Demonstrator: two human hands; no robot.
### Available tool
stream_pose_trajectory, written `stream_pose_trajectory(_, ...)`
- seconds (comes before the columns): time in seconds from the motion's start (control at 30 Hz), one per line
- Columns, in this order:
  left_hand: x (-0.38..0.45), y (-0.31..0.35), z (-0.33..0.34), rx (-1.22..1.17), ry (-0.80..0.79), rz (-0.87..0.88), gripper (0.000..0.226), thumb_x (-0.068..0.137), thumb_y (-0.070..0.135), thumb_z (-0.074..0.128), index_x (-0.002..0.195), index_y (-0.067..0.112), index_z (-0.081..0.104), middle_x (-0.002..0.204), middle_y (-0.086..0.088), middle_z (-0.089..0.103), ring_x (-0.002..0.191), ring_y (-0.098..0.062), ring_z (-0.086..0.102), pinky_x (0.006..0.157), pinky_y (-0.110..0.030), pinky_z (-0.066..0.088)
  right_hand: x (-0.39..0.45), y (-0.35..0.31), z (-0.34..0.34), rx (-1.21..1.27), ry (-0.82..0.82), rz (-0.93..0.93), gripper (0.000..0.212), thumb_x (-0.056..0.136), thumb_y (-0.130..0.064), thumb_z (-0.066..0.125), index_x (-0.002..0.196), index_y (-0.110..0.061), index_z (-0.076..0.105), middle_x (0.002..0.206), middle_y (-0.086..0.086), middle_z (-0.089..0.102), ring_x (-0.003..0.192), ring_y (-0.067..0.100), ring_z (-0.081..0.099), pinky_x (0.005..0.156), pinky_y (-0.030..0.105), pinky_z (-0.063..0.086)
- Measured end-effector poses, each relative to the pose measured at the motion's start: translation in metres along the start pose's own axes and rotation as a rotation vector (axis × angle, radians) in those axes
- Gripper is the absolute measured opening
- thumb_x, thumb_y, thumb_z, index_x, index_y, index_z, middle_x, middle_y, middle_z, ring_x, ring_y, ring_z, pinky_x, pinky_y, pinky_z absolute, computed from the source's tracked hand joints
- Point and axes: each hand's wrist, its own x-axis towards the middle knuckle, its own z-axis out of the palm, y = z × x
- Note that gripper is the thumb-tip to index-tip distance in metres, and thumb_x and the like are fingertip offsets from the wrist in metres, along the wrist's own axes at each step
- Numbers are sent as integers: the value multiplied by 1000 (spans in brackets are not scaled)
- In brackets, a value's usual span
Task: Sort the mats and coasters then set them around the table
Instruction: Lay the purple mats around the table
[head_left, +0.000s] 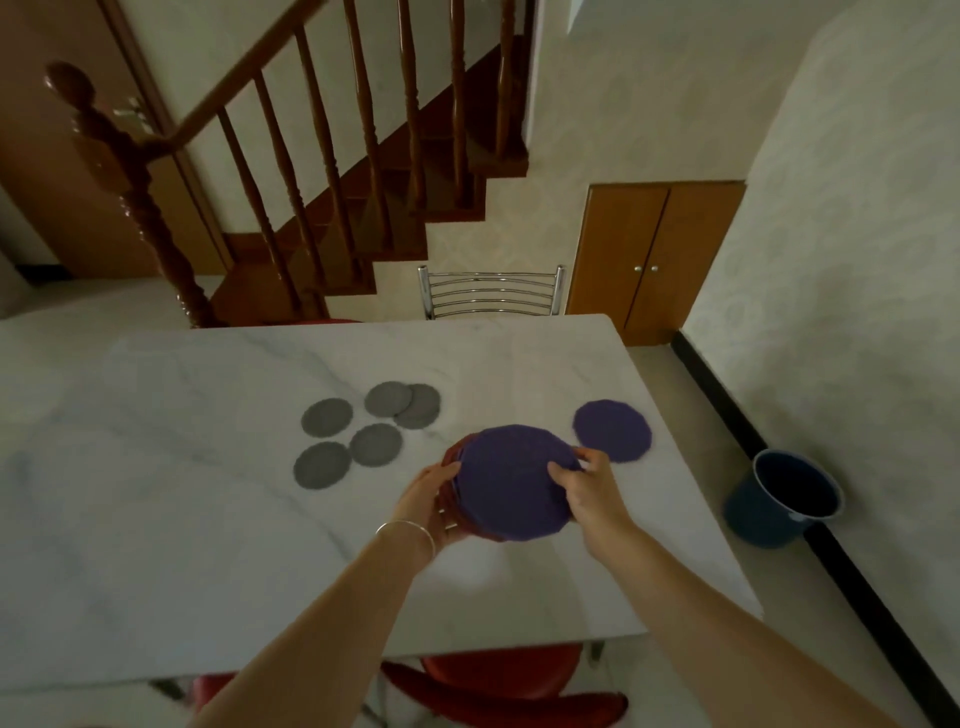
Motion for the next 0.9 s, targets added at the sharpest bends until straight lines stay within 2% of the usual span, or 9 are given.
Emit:
stream_pose_trajectory(0.13, -18, 15, -37, -10, 4, 11, 45, 85, 19, 62, 128, 9, 53, 127, -19, 57, 113, -45, 55, 88, -73, 42, -28, 2, 35, -25, 58, 10, 35, 86, -11, 63, 118, -2, 53, 115, 18, 62, 102, 31, 63, 87, 47, 55)
stream_pose_trajectory(0.33, -29, 27, -66, 13, 24, 50, 40, 84, 19, 63, 123, 13, 55, 119, -15, 60, 107, -41, 59, 85, -65, 49, -51, -2, 52, -101, 157, -11, 29, 86, -8, 59, 114, 1, 54, 111, 17, 63, 101, 30, 61, 75, 35, 47)
stream_pose_trajectory(0.43, -28, 33, -80, -8, 42, 81, 22, 83, 18, 65, 104, 17, 59, 121, -16, 60, 102, -40, 61, 81, -64, 51, -53, -7, 44, -53, 192, 14, 26, 88, -5, 55, 113, 2, 51, 114, 20, 59, 105, 33, 58, 84, 43, 50)
stream_pose_trajectory(0.5, -25, 36, -93, -18, 84, 97, 22, 83, 17, 66, 103, 17, 59, 122, -17, 60, 105, -43, 60, 84, -70, 46, -49, -7, 35, -2, 200, 66, 29, 89, -3, 52, 118, 2, 50, 120, 20, 57, 108, 35, 56, 90, 50, 51)
stream_pose_trajectory(0.53, -23, 36, -101, -23, 112, 107, 26, 82, 17, 66, 108, 17, 58, 124, -18, 59, 107, -44, 59, 85, -71, 45, -46, -6, 29, 27, 197, 101, 30, 90, -2, 51, 120, 2, 49, 121, 20, 57, 109, 36, 57, 87, 50, 52)
stream_pose_trajectory(0.6, -22, 37, -119, -36, 157, 123, 36, 82, 16, 65, 117, 15, 56, 126, -19, 57, 109, -46, 57, 85, -71, 45, -40, 1, 17, 108, 199, 179, 32, 90, -1, 48, 122, 3, 50, 120, 21, 59, 103, 36, 59, 70, 42, 55)
stream_pose_trajectory(0.7, -21, 35, -145, -62, 209, 136, 32, 83, 15, 64, 114, 12, 56, 118, -19, 61, 102, -47, 60, 68, -69, 51, -34, 18, 6, 143, 186, 274, 32, 90, 1, 45, 121, 2, 53, 117, 21, 59, 87, 32, 59, 56, 33, 48)
stream_pose_trajectory(0.8, -22, 29, -159, -61, 246, 151, 8, 84, 15, 63, 92, 15, 60, 106, -16, 63, 89, -41, 63, 56, -59, 56, -29, 43, 9, 155, 159, 336, 34, 88, 4, 42, 120, 2, 53, 119, 21, 57, 90, 36, 59, 63, 40, 50)
stream_pose_trajectory(0.9, -22, 22, -167, -48, 275, 143, 7, 83, 16, 65, 88, 17, 59, 109, -17, 62, 97, -44, 62, 75, -68, 51, -29, 63, 23, 150, 98, 375, 31, 87, 6, 42, 116, -1, 54, 121, 22, 56, 101, 40, 58, 70, 44, 51)
